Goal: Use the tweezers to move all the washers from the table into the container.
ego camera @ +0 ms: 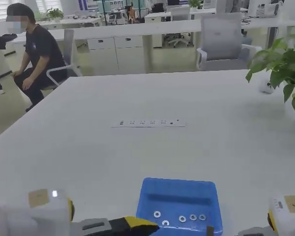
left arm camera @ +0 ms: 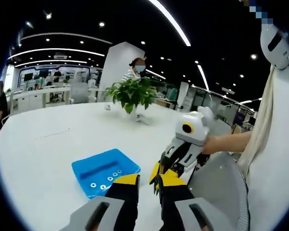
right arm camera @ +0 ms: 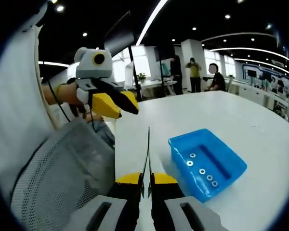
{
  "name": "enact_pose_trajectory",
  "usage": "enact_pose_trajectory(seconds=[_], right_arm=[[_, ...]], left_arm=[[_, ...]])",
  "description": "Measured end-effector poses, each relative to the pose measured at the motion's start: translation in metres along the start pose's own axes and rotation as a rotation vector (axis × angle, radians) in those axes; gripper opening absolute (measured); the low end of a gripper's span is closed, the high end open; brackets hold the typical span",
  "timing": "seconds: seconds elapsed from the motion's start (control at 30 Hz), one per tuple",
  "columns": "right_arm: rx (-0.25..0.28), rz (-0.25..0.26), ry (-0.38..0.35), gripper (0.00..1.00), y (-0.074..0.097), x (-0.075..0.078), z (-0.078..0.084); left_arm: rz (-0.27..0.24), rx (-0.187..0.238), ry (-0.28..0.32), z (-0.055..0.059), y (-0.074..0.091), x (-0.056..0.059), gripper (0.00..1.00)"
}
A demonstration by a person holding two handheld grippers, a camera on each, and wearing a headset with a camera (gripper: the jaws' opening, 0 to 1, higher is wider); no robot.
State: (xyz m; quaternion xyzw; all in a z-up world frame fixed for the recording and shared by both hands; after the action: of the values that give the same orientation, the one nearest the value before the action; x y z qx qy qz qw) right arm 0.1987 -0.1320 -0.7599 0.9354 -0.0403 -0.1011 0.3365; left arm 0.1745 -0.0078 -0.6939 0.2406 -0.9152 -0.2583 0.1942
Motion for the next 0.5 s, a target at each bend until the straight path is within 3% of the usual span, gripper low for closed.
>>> enact_pose_trajectory(seconds=[0.03, 0.2, 0.33, 0.5], right_arm=[[-0.007, -0.007, 0.012, 0.03, -0.001, -0.001, 0.002], [-0.030, -0.043, 0.046, 0.03, -0.004, -0.007, 0.004], [-0.053, -0.064, 0.087, 0.03, -0.005, -0.012, 0.004], [-0.098, -0.074, 0.141, 0.03, -0.007, -0.016, 0.006]], left_arm=[[0.020, -0.048, -0.024, -0.001, -0.005, 0.004, 0.12], [0.043, -0.124, -0.128, -0.008, -0.019, 0.011, 0.17], [0.072, -0.121, -0.164, -0.015, -0.024, 0.012, 0.12], [0.120, -0.151, -0.227, -0.018, -0.028, 0.017, 0.10]])
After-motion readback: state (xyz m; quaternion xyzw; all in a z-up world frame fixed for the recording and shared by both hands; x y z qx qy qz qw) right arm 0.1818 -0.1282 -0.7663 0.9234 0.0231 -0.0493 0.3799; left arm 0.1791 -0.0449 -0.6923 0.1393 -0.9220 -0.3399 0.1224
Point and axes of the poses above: the centre of the closed fingertips' face, and the gripper's own axes: y roughly backward along the fingers, x roughly to its right, z roughly out of its underside, the point moved 6 cm from there along y, roughly backward along the fingers, and after that the axes turned 12 degrees about -x, right-handed, at the moved point
